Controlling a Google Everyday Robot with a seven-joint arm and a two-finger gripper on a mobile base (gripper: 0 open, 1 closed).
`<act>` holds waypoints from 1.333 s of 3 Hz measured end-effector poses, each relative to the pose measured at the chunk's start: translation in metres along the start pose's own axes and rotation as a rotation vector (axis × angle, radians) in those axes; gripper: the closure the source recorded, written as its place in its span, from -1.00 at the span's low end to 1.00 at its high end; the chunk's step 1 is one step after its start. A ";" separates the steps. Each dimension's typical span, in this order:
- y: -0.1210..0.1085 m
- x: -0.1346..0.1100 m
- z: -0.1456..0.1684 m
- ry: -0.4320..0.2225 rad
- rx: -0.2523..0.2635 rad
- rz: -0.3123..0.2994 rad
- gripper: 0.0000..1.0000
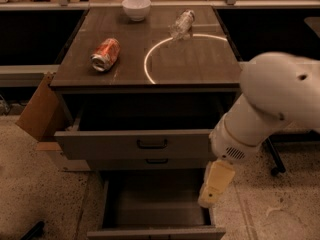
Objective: Close bottom drawer
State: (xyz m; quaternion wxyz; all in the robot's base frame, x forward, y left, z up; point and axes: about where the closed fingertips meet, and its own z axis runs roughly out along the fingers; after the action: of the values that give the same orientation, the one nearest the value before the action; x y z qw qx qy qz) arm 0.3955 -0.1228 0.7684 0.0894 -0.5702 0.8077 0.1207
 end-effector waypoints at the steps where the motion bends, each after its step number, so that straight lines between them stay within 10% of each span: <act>1: 0.020 0.000 0.078 0.008 -0.111 0.014 -1.00; 4: 0.028 0.008 0.124 0.038 -0.130 0.048 -1.00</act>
Offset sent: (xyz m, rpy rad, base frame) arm -0.0150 0.0273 -0.0626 0.0270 0.0922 0.0181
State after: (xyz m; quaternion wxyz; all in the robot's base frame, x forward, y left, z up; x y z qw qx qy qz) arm 0.3673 -0.0845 0.6500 0.0339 -0.5573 0.8133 0.1638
